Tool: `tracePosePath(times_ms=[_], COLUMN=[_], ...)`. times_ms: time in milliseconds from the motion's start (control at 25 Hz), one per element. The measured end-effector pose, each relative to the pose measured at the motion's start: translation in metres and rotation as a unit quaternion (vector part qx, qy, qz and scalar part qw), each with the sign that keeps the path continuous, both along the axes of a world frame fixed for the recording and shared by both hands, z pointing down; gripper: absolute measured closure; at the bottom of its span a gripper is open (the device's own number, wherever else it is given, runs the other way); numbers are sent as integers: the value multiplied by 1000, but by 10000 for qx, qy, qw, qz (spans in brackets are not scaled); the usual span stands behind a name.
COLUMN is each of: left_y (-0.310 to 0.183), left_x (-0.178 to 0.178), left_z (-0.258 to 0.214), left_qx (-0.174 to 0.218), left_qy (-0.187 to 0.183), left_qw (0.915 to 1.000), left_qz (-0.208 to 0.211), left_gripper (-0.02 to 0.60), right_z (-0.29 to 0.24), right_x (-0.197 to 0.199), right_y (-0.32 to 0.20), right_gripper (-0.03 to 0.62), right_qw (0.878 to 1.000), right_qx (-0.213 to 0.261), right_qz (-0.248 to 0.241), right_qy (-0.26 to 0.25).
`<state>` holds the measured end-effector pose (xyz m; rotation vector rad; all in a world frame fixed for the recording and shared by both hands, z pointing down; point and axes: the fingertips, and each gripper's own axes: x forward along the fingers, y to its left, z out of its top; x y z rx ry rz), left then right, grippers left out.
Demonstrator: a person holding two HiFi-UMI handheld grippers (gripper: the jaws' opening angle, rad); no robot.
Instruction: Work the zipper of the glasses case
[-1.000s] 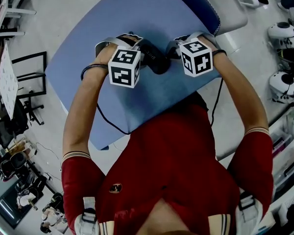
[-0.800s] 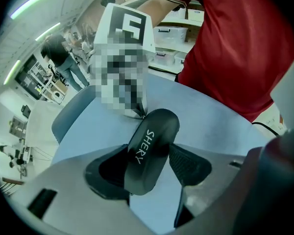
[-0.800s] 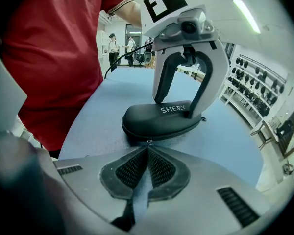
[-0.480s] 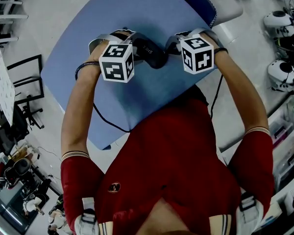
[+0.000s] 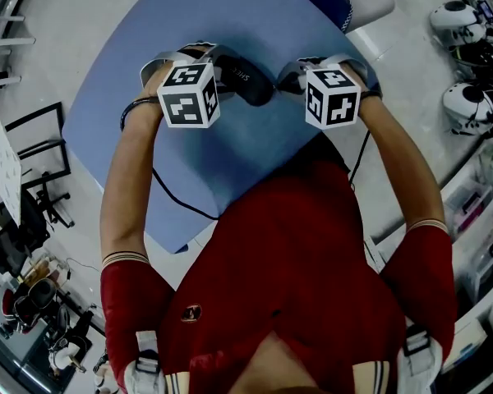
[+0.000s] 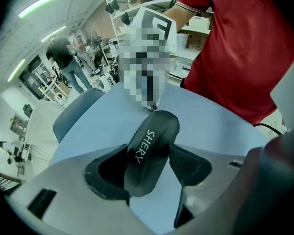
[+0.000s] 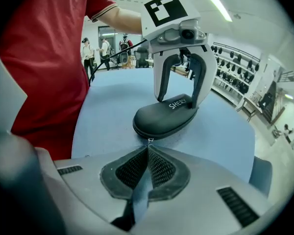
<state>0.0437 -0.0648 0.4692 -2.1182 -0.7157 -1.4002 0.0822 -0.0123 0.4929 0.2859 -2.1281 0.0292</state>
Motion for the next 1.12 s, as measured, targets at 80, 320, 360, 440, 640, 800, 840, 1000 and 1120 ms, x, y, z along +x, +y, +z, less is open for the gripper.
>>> tracePosePath(times_ms=[80, 320, 360, 440, 640, 800, 840, 1000, 1120], left_y=[1, 1, 1, 1, 0, 1, 1, 0, 3], left_x=[1, 0, 0, 2, 0, -3, -3, -3, -1], left_z=[1, 3, 3, 3, 5, 6, 6, 5, 6], left_qx=[-6, -43, -47, -63, -190, -271, -285, -329, -346], left_qy=[-11, 22, 37, 70, 126, 162, 175, 255, 319], left_qw=[10000, 10000, 10000, 10000, 9997, 9995, 9994, 9991, 9989], left_qz=[2, -6, -8, -1, -12, -21, -26, -45, -54], left_gripper=[319, 319, 319, 319, 319, 319, 319, 319, 319], right_z=[1, 2, 2, 3, 4, 4, 4, 4, 5], right_x=[-1, -8, -9, -11, -21, -31, -33, -35, -38], right_y=[5, 12, 13, 16, 20, 23, 23, 23, 26], right_gripper=[594, 594, 594, 594, 594, 594, 594, 594, 594], right_qw=[9996, 9922, 9904, 9871, 9787, 9671, 9636, 9462, 9357], right_qx=[-8, -22, -40, -81, -135, -180, -179, -234, -289], right_qz=[270, 1231, 1365, 1578, 2032, 2516, 2647, 3198, 3473], right_qy=[-47, -183, -213, -254, -273, -316, -328, -444, -545])
